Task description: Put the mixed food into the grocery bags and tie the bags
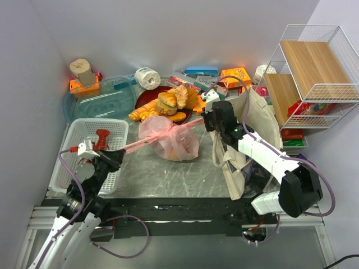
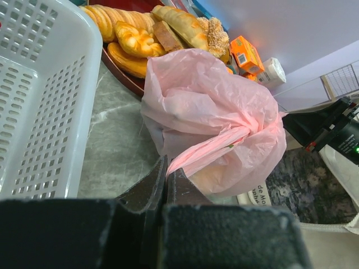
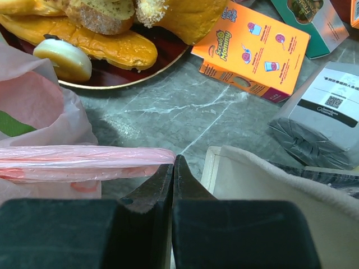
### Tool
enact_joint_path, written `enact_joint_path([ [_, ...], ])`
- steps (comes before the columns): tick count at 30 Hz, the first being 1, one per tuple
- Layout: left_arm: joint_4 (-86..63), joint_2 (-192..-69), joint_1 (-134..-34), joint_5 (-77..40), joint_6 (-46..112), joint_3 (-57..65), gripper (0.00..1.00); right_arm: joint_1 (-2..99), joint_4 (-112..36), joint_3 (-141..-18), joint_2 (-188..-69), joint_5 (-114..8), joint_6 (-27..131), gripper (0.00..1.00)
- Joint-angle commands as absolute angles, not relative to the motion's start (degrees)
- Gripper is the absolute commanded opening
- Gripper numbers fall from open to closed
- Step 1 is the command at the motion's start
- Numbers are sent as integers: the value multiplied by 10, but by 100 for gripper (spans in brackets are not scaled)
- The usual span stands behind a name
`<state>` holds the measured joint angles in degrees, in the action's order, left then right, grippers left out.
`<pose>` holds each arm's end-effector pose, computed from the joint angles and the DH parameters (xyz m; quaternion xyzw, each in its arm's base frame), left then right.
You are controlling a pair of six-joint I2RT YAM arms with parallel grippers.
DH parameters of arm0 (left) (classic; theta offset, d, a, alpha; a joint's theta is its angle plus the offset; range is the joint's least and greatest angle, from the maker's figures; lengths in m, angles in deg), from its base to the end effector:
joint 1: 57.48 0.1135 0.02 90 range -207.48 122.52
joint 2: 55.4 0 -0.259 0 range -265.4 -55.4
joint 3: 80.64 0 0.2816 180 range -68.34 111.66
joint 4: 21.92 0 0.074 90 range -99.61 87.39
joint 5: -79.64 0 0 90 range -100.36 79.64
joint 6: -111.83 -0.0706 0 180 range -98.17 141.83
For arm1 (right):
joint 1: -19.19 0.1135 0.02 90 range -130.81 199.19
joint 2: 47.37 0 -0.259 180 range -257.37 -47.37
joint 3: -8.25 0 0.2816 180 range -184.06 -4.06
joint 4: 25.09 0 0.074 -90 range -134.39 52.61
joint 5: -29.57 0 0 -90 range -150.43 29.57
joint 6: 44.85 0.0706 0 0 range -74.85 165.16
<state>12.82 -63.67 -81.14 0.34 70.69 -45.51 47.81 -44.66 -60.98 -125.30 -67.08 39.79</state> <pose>0.1490 -0.0510 0.2583 -0.2235 0.7193 -0.3301 0.5689 0.3297 0.1706 0.2559 -0.2219 0.8282 0.0545 0.5117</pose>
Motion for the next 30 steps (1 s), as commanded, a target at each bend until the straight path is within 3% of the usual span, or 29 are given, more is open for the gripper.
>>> enact_joint_path([
  [1,163,-604,-795,159,703,-443,1,395,-451,-600,-1238,-862,376,0],
  [5,134,-598,-801,114,666,-447,1,395,-435,-579,-1207,-823,370,0],
  [11,38,-688,-802,-83,601,-442,1,404,-445,-554,-1155,-757,358,0],
  [16,19,-746,-803,-114,593,-443,2,406,-480,-563,-1158,-730,355,0],
  [18,19,-749,-803,-115,593,-443,11,408,-486,-564,-1159,-714,353,0],
  [19,22,-748,-803,-112,594,-442,31,409,-486,-562,-1158,-708,352,4],
  [20,23,-745,-803,-109,594,-441,36,410,-484,-561,-1158,-700,351,12],
  [21,23,-743,-803,-106,594,-441,42,412,-484,-562,-1157,-692,351,23],
  [22,24,-740,-803,-105,595,-441,59,412,-485,-563,-1152,-669,350,44],
  [24,32,-738,-803,-105,596,-436,75,416,-490,-568,-1144,-644,348,62],
  [25,35,-739,-803,-105,597,-434,92,418,-494,-571,-1139,-613,348,72],
  [27,37,-744,-803,-105,594,-422,96,424,-509,-586,-1123,-578,350,80],
  [29,33,-764,-803,-106,581,-409,99,442,-520,-600,-1114,-532,351,99],
  [30,30,-776,-803,-116,573,-389,96,452,-526,-617,-1108,-523,350,99],
])
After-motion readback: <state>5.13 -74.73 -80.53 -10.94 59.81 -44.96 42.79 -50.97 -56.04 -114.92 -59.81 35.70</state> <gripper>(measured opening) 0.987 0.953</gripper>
